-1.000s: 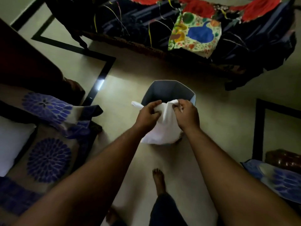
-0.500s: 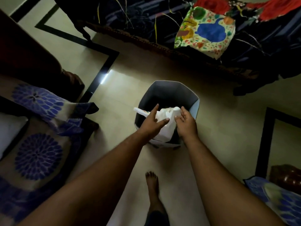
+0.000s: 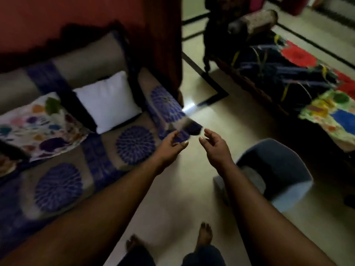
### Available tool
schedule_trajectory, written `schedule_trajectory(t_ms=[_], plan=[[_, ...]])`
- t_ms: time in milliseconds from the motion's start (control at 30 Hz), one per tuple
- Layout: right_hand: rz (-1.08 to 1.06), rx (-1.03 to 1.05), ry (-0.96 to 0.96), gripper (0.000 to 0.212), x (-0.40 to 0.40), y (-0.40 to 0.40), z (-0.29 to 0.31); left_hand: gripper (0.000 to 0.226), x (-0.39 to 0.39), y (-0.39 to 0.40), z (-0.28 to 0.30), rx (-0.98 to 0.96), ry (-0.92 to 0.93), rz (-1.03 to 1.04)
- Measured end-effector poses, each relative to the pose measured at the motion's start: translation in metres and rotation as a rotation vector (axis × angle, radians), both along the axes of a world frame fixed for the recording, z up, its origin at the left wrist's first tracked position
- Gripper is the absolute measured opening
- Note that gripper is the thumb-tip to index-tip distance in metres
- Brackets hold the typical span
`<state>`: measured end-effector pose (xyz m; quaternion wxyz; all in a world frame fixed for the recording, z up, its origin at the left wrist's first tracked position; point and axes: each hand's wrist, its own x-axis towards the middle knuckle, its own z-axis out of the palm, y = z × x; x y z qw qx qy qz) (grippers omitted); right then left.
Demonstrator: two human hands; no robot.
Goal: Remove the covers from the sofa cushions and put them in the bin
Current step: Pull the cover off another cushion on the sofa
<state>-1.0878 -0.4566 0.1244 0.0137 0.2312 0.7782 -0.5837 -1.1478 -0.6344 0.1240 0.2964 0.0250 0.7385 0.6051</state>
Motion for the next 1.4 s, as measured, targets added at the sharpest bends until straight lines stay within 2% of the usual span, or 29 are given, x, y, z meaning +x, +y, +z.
schedule_trajectory(t_ms=[200, 300, 433, 500, 600, 633, 700, 800, 867, 933, 1000, 1067, 1100, 1167, 1200, 1300, 1333, 1400], plan=[[0.22, 0.02, 0.047, 0.054, -0.097, -0.205, 0.043, 0.061, -0.045, -0.227, 0.048, -0.064, 0.13, 0.276], [0.398, 0.057, 0.008, 0.059, -0.142, -0.303, 0.054, 0.04, -0.06, -0.34, 0.061, -0.141, 0.184, 0.398], [0.556, 0.098, -0.029, 0.058, -0.197, -0.396, 0.045, 0.055, -0.083, -0.447, 0.051, -0.205, 0.141, 0.564], [0.619, 0.141, -0.049, 0.057, -0.234, -0.439, 0.033, 0.054, -0.108, -0.496, 0.028, -0.235, 0.096, 0.607], [0.694, 0.249, -0.074, 0.06, -0.291, -0.492, 0.005, 0.019, -0.145, -0.538, 0.022, -0.293, 0.05, 0.668], [0.724, 0.283, -0.078, 0.061, -0.317, -0.511, -0.009, 0.017, -0.166, -0.553, 0.009, -0.301, 0.063, 0.691], [0.756, 0.321, -0.077, 0.061, -0.361, -0.541, -0.031, 0.02, -0.201, -0.572, -0.01, -0.302, 0.018, 0.715], [0.761, 0.331, -0.087, 0.059, -0.448, -0.593, -0.076, 0.059, -0.273, -0.604, -0.058, -0.289, -0.092, 0.792], [0.681, 0.308, -0.102, 0.064, -0.497, -0.617, -0.103, 0.064, -0.306, -0.616, -0.079, -0.309, -0.126, 0.784], [0.604, 0.267, -0.141, 0.075, -0.552, -0.638, -0.138, 0.061, -0.337, -0.627, -0.102, -0.344, -0.168, 0.771], [0.512, 0.223, -0.205, 0.1, -0.604, -0.65, -0.184, 0.059, -0.359, -0.635, -0.125, -0.353, -0.198, 0.765], [0.447, 0.264, -0.283, 0.126, -0.642, -0.661, -0.228, 0.056, -0.368, -0.642, -0.148, -0.346, -0.235, 0.812], [0.436, 0.314, -0.296, 0.128, -0.654, -0.665, -0.243, 0.054, -0.369, -0.644, -0.156, -0.336, -0.264, 0.837], [0.457, 0.335, -0.323, 0.117, -0.661, -0.674, -0.251, 0.051, -0.37, -0.647, -0.165, -0.249, -0.324, 0.909], [0.507, 0.332, -0.316, 0.102, -0.656, -0.676, -0.247, 0.047, -0.369, -0.646, -0.165, -0.203, -0.352, 0.933], [0.692, 0.388, -0.149, 0.028, -0.624, -0.675, -0.228, 0.035, -0.375, -0.647, -0.157, -0.09, -0.475, 1.022], [0.749, 0.359, -0.073, 0.014, -0.606, -0.674, -0.218, 0.041, -0.378, -0.648, -0.15, -0.006, -0.544, 1.062], [0.922, 0.263, 0.079, 0.01, -0.562, -0.672, -0.193, 0.063, -0.383, -0.652, -0.135, 0.185, -0.653, 1.083]])
